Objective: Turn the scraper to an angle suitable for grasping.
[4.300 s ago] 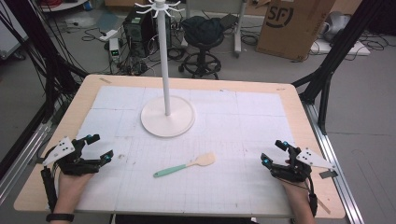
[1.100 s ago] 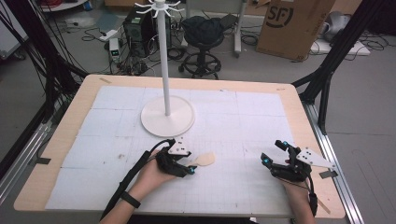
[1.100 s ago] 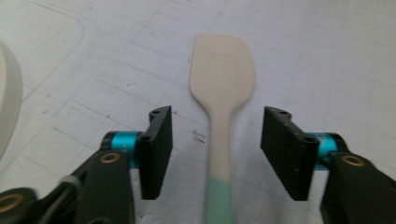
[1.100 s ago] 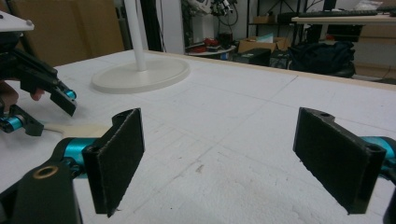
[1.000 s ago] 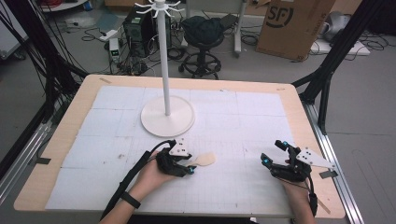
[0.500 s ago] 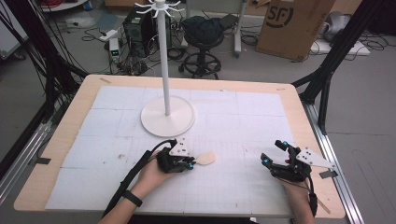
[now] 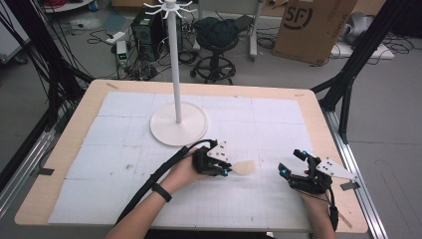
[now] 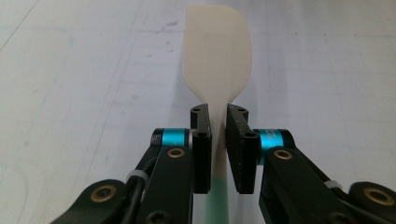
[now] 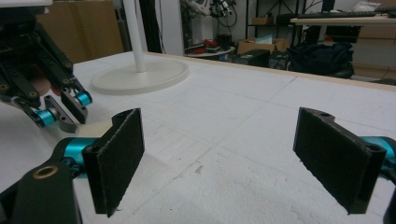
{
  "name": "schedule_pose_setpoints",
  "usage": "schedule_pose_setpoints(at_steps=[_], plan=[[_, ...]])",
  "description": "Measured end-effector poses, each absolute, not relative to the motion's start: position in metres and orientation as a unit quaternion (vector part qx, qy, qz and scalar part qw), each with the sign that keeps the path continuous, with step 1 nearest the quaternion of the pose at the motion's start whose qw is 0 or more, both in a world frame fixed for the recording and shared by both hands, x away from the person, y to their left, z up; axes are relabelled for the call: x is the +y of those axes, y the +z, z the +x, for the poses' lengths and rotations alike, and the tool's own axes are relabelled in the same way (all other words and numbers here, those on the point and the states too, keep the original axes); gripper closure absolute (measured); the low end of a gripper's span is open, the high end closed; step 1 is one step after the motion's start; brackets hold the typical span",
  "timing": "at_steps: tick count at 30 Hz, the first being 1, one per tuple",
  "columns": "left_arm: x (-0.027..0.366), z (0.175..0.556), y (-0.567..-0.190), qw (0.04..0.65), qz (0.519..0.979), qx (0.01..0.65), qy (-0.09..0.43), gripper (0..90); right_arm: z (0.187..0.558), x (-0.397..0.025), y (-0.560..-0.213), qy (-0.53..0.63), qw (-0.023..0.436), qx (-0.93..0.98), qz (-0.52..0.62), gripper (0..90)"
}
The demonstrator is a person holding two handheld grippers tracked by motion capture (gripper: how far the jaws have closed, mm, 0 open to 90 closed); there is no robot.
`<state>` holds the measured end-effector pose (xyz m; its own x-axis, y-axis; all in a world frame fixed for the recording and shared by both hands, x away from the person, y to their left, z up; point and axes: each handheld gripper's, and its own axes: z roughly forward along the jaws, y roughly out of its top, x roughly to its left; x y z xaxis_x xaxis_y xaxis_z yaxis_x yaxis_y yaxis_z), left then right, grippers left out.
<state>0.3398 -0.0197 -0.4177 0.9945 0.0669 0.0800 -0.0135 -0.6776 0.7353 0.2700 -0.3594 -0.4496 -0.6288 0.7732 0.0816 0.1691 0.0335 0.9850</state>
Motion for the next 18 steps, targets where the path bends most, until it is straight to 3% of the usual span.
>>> schedule_pose_setpoints(at_steps=[13,16,17,18], plan=[[-0.076,0.343,-0.43,0.38,0.923,-0.059,0.028,80.5,0.269,-0.36,-0.45,0.602,0.252,0.672,0.349,15.5],[-0.078,0.345,-0.435,0.385,0.922,-0.045,0.017,77.2,0.269,-0.36,-0.45,0.602,0.252,0.672,0.349,15.5],[-0.078,0.346,-0.435,0.392,0.919,-0.041,0.008,64.6,0.269,-0.359,-0.45,0.603,0.252,0.672,0.348,15.5],[-0.077,0.347,-0.434,0.396,0.918,-0.033,0.007,64.6,0.269,-0.359,-0.45,0.603,0.252,0.672,0.348,15.5]])
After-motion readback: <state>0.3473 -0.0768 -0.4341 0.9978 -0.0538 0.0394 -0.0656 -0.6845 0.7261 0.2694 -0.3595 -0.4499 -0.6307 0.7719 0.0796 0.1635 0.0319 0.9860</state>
